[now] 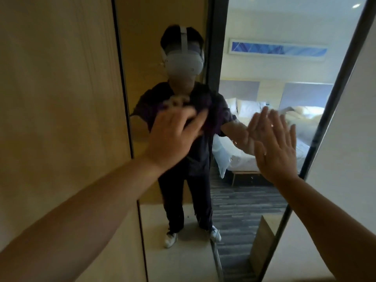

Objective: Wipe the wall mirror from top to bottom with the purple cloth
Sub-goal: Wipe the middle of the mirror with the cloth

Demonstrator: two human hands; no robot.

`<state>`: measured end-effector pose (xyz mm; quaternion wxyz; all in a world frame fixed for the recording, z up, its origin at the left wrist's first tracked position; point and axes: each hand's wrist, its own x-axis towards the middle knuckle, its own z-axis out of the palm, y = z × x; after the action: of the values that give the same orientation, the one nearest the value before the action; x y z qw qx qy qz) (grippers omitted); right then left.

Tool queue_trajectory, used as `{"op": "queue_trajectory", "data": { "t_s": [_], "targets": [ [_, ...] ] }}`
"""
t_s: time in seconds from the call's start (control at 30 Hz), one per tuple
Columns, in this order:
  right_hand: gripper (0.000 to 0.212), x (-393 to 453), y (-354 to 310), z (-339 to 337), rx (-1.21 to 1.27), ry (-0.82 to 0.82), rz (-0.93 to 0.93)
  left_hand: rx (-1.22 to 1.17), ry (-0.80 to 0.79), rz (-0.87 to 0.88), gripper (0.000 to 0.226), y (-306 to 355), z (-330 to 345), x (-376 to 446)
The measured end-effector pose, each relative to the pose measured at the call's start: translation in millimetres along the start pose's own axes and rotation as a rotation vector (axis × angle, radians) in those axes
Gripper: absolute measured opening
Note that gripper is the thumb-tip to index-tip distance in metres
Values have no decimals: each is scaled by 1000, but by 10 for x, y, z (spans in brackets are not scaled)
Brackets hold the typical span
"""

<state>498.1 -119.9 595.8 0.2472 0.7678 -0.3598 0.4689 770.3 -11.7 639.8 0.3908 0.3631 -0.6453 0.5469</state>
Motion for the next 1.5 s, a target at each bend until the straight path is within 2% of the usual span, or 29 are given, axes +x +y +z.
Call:
{"op": "queue_trajectory", "data": {
  "t_s": [0.1,0.23,0.33,0.47,0.57,0.63,0.73,0.83,0.9,1.07,1.2,1.33,1.5],
  "targets": [
    [64,-7,313,28,-133,-46,79,154,79,34,36,-135,191,945],
    [63,-23,492,156,-137,1,-10,222,-22,41,38,13,503,1308],
    [63,-31,577,258,-126,88,-53,173,-50,59,38,338,687,842],
    [62,-36,631,335,-106,152,-112,88,-225,216,40,964,779,-459],
    [61,-31,642,340,-83,189,-118,45,-328,257,32,1330,726,-1363],
    [61,-26,625,339,-75,187,-109,33,-376,233,31,1444,698,-1644],
    [60,-27,610,297,-65,160,-86,9,-417,206,32,1466,663,-1647],
    [58,-16,558,174,-6,112,-76,-65,-440,176,30,1461,610,-1482],
    [59,-30,533,60,38,80,-77,-105,-400,116,29,1414,584,-1257],
    [63,-112,810,-168,8,-11,104,-85,-125,-4,41,1019,615,34],
    [63,-137,1080,-155,-109,-102,82,41,34,2,36,746,748,1240],
    [60,-129,1144,-69,-119,-61,59,170,79,-4,34,666,1004,1950],
    [58,-152,1240,112,-107,89,2,251,27,46,32,940,1248,1653]
  ]
}}
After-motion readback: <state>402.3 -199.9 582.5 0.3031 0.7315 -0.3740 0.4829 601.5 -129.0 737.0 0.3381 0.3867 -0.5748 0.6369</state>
